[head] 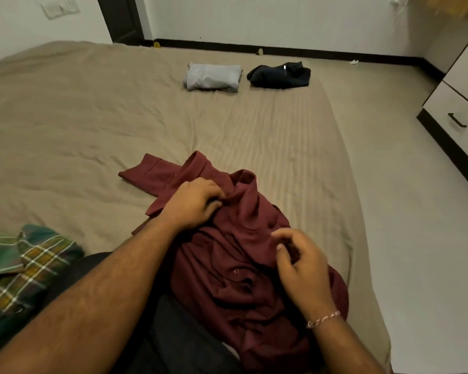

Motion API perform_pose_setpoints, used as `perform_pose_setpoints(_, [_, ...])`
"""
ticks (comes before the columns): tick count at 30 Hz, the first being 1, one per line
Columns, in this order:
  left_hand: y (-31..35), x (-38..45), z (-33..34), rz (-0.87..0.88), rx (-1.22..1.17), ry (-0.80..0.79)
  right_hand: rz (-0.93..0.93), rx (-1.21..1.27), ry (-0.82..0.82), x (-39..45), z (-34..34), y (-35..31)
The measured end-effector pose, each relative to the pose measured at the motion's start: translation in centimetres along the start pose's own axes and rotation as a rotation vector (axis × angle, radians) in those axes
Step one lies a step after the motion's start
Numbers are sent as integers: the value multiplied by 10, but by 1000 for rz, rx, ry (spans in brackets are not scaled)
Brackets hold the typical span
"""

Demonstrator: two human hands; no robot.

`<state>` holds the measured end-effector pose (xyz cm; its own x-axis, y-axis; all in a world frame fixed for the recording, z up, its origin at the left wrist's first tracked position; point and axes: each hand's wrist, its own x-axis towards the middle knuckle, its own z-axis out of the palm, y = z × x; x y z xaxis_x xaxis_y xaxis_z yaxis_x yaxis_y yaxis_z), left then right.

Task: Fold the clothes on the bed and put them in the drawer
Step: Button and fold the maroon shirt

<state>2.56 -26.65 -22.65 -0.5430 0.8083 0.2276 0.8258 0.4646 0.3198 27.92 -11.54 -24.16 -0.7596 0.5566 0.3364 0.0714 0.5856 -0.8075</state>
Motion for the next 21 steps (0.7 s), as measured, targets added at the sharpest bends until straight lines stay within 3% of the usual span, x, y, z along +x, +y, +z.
perform_pose_setpoints(2, [0,-4,-5,-229,-288,280,149,-210,15,9,-13,20])
perform_pose_setpoints(4, [-10,-1,-23,-437,-586,499,253,-549,-204,12,-21,41])
perform_pose_setpoints(6, [-22,1,-40,-580,-862,640,232,-671,-296,11,-19,50])
perform_pose_setpoints(8, [-33,-3,-50,-684,-1014,768,176,-508,-172,13,-16,45])
perform_pose_setpoints(12, [-46,-15,-60,-902,-1175,892,250,-147,53,22,-15,31])
perform_pose_setpoints(17, [-60,-22,-72,-1090,-1110,1068,82,-84,101,26,-24,23])
perform_pose_setpoints(19, [-56,-25,-74,-1091,-701,1005,-33,-110,52,26,-32,18])
perform_pose_setpoints(20, [-49,-27,-74,-1029,-456,972,-49,-104,9,27,-36,17])
perform_pose_setpoints(21, [-39,-27,-74,-861,-275,962,-19,-80,-35,28,-38,16])
